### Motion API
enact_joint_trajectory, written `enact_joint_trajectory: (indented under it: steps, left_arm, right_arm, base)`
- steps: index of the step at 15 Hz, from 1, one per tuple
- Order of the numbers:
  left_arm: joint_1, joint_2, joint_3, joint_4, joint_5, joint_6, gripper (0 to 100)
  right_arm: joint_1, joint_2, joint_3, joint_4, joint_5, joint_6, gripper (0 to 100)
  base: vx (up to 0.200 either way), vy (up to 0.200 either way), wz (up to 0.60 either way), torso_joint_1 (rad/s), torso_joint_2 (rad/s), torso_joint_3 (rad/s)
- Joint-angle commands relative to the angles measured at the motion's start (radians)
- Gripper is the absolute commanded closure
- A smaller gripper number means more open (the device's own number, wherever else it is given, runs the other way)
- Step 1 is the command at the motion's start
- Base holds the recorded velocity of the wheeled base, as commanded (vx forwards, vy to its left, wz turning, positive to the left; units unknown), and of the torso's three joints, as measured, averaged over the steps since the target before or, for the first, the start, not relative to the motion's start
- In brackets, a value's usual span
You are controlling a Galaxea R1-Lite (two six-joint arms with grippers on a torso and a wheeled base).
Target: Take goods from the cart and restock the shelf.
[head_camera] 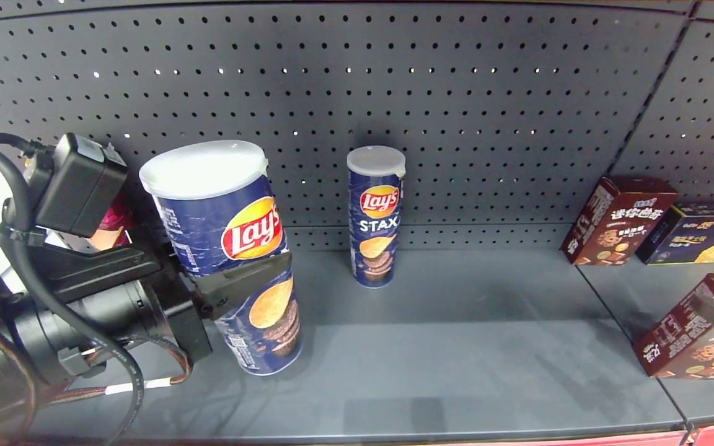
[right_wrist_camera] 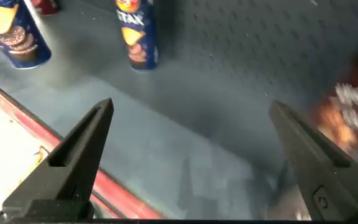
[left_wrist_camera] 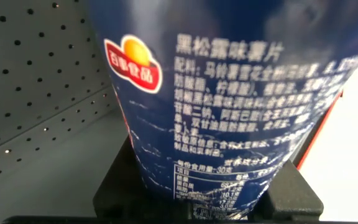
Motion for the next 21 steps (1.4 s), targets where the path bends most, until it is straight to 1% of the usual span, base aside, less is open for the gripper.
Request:
enact_joint_trajectory:
  steps: [1, 2, 3, 5, 7, 9, 10, 11, 12, 15, 17, 19, 21]
  left_arm:
    - [0.011, -0.002, 0.003, 0.0, -0.001, 0.0, 100]
    - [0.014, -0.002, 0.002, 0.0, -0.001, 0.0, 100]
    - [0.019, -0.002, 0.003, 0.0, -0.001, 0.0, 100]
    - [0.019, -0.001, 0.002, 0.0, -0.001, 0.0, 100]
    - [0.019, -0.001, 0.0, 0.0, -0.001, 0.0, 100]
    - [0.02, -0.001, 0.003, 0.001, 0.0, 0.0, 100]
    - [0.019, 0.001, 0.002, 0.003, 0.008, 0.0, 100]
    - [0.017, 0.001, -0.002, 0.003, 0.014, 0.0, 100]
    - [0.016, 0.001, -0.002, 0.005, 0.016, 0.0, 100]
    - [0.016, -0.001, -0.008, 0.005, 0.023, 0.0, 100]
    - [0.016, -0.001, -0.008, 0.006, 0.023, 0.0, 100]
    - [0.016, -0.002, -0.006, 0.009, 0.028, 0.0, 100]
    - [0.016, -0.002, -0.008, 0.021, 0.028, 0.0, 100]
  right_arm:
    - [0.037, 0.239, -0.036, -0.154, 0.022, -0.043, 0]
    - [0.039, 0.293, -0.039, -0.232, 0.057, -0.044, 0]
    - [0.039, 0.339, -0.045, -0.282, 0.106, -0.043, 0]
    - [0.045, 0.405, -0.058, -0.295, 0.131, -0.043, 0]
    - [0.06, 0.471, -0.097, -0.307, 0.129, -0.044, 0]
    - [0.062, 0.532, -0.128, -0.355, 0.132, -0.046, 0]
    - [0.06, 0.589, -0.133, -0.442, 0.143, -0.047, 0]
    - [0.057, 0.61, -0.131, -0.486, 0.152, -0.046, 0]
    - [0.054, 0.656, -0.13, -0.557, 0.198, -0.046, 0]
    - [0.06, 0.699, -0.156, -0.577, 0.278, -0.047, 0]
    - [0.076, 0.731, -0.199, -0.577, 0.279, -0.047, 0]
    - [0.079, 0.759, -0.226, -0.589, 0.31, -0.049, 0]
    - [0.08, 0.796, -0.252, -0.611, 0.382, -0.053, 0]
  base:
    - [0.0, 0.0, 0.0, 0.0, 0.0, 0.0]
    - [0.0, 0.0, 0.0, 0.0, 0.0, 0.0]
    - [0.0, 0.0, 0.0, 0.0, 0.0, 0.0]
    - [0.0, 0.0, 0.0, 0.0, 0.0, 0.0]
    - [0.0, 0.0, 0.0, 0.0, 0.0, 0.0]
    - [0.0, 0.0, 0.0, 0.0, 0.0, 0.0]
    - [0.0, 0.0, 0.0, 0.0, 0.0, 0.0]
    - [0.0, 0.0, 0.0, 0.0, 0.0, 0.0]
    - [0.0, 0.0, 0.0, 0.0, 0.0, 0.0]
    - [0.0, 0.0, 0.0, 0.0, 0.0, 0.0]
    - [0.0, 0.0, 0.0, 0.0, 0.0, 0.0]
    - [0.0, 0.0, 0.0, 0.0, 0.0, 0.0]
    - [0.0, 0.0, 0.0, 0.0, 0.0, 0.0]
